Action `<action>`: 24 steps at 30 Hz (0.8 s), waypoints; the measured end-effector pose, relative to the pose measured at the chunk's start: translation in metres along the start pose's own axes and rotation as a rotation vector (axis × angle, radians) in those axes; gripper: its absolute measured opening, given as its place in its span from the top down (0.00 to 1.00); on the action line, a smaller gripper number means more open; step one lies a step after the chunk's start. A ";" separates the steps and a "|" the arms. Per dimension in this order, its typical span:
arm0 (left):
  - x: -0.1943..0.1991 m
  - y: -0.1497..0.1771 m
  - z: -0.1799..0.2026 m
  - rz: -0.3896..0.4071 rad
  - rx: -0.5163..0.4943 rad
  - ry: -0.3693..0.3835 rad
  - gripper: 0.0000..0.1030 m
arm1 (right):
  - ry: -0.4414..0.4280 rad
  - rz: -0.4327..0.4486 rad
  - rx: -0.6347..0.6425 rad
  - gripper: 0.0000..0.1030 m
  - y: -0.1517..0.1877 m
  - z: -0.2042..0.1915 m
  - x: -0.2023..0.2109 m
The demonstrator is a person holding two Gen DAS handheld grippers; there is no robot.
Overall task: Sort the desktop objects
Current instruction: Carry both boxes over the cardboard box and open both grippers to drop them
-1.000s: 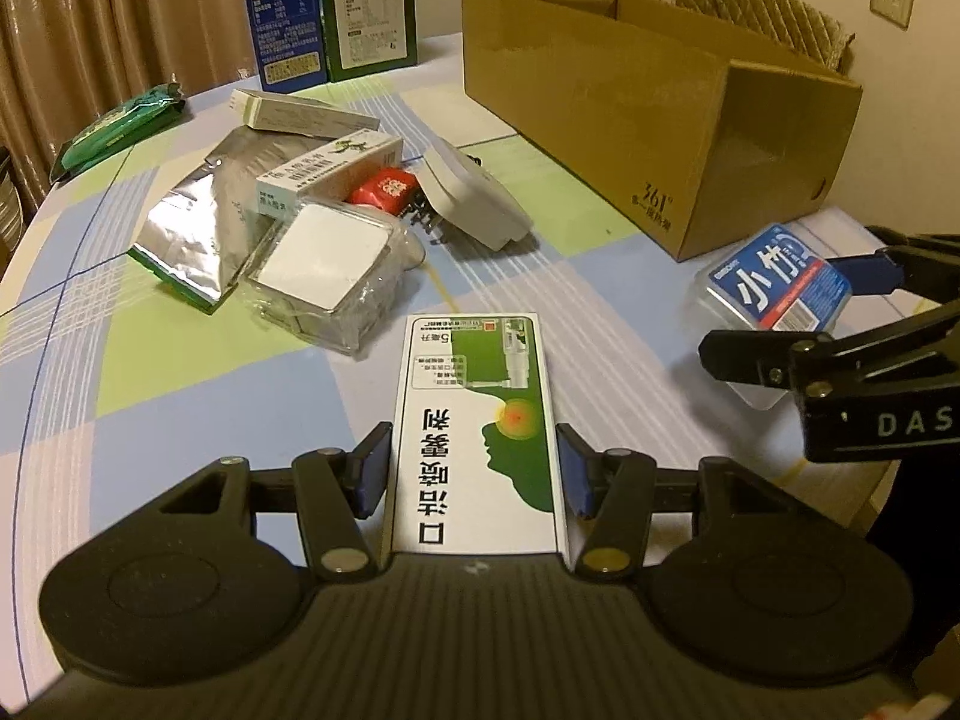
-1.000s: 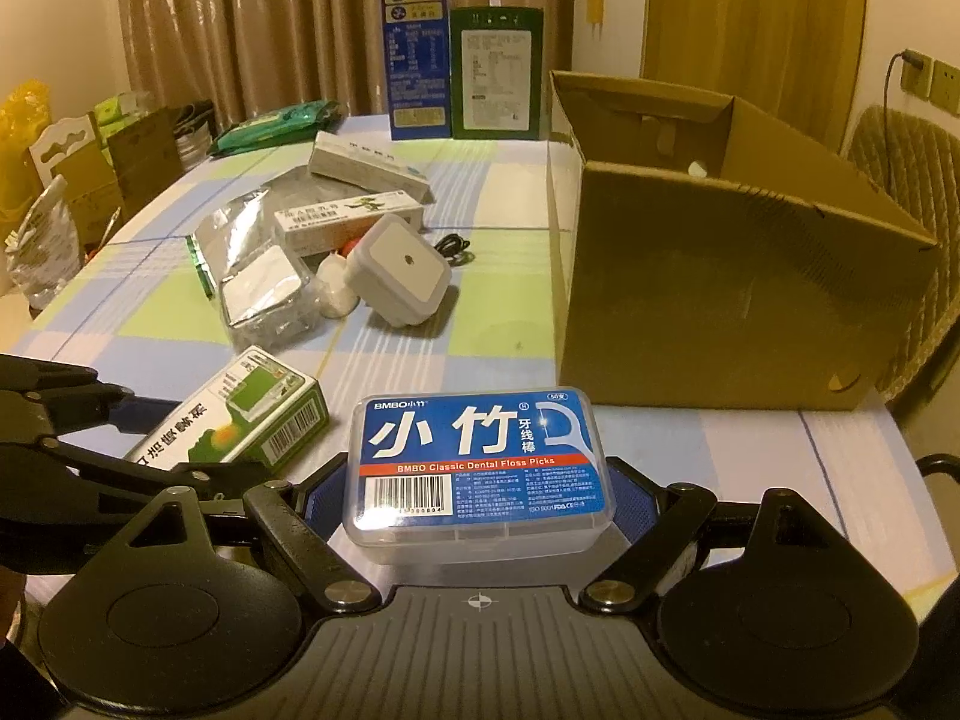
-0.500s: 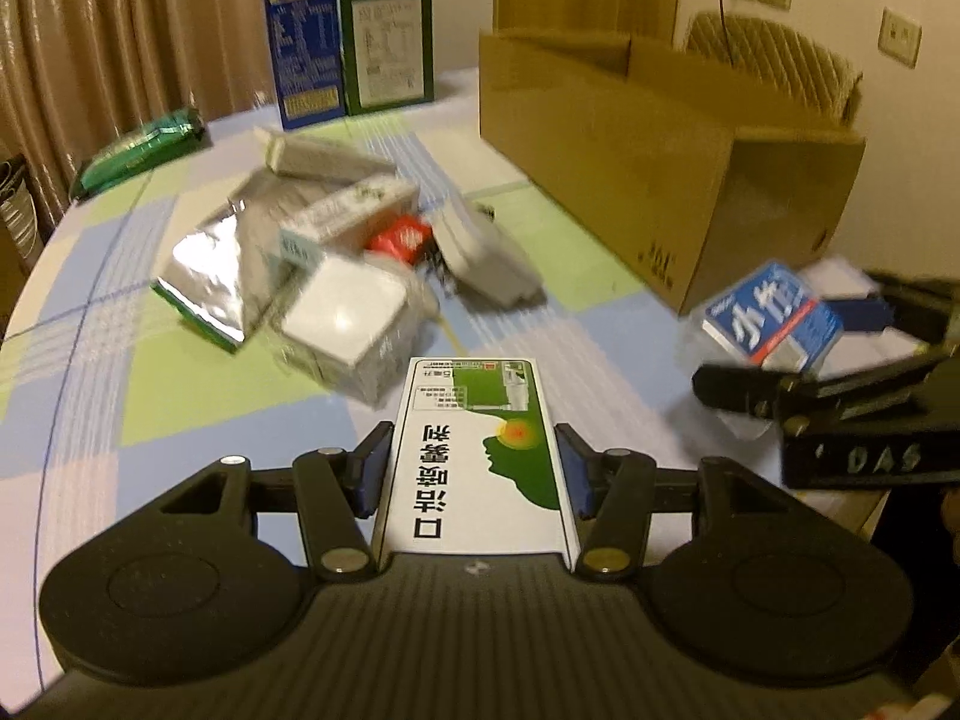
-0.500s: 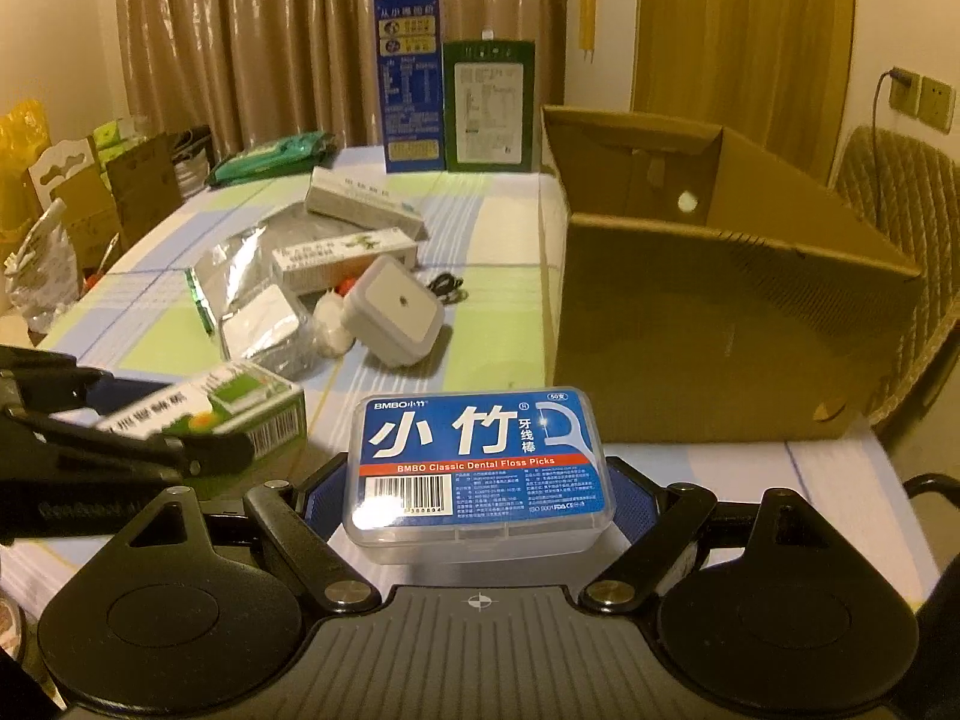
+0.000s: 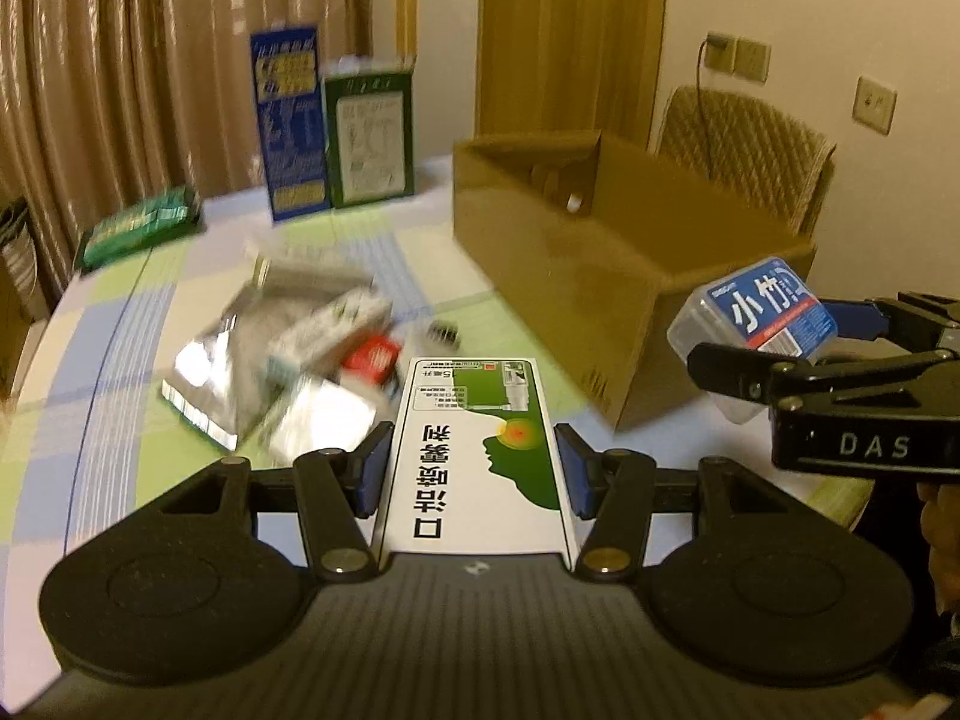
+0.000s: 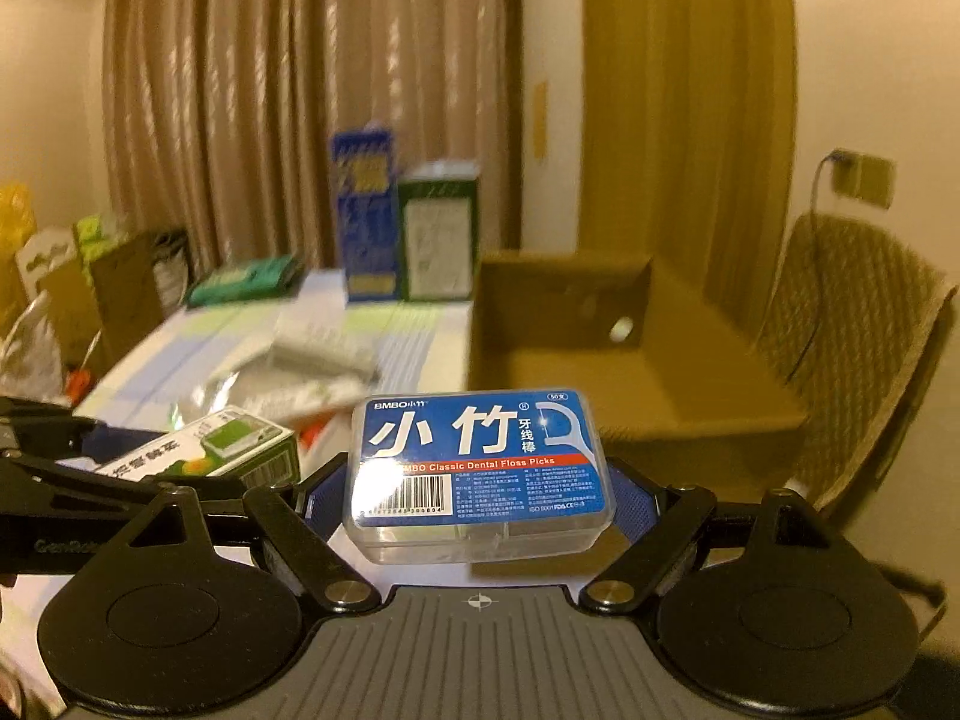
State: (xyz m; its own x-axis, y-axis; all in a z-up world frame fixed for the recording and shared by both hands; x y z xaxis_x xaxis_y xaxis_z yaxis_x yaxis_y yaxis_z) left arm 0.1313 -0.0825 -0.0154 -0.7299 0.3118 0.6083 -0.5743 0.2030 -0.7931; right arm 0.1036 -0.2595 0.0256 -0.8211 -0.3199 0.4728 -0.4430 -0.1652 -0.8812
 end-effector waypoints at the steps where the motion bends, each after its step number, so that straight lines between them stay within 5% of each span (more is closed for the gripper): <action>1: 0.000 -0.009 0.004 0.013 -0.003 0.005 0.51 | 0.009 0.008 -0.005 0.19 -0.007 0.007 -0.001; 12: -0.035 -0.105 0.061 0.105 -0.012 0.091 0.51 | 0.128 0.055 -0.099 0.19 -0.064 0.102 -0.029; 24: -0.110 -0.130 0.097 0.075 0.006 0.158 0.51 | 0.117 0.044 -0.235 0.19 -0.059 0.153 -0.069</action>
State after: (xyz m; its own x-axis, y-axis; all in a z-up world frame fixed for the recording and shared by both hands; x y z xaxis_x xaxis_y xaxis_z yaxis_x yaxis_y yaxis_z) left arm 0.2504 -0.2328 0.0236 -0.7039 0.4679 0.5343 -0.5224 0.1686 -0.8359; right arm 0.2411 -0.3705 0.0438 -0.8716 -0.2092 0.4434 -0.4660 0.0723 -0.8818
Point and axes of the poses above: each gripper's, at about its wrist camera, not at the fingertips, and x roughly against the way its jaws point, z to its right, y to its underside, the point moved 8 cm from there along -x, roughly the way its jaws point, and after that the axes turned 1 degree about x, right-handed, at the moved point
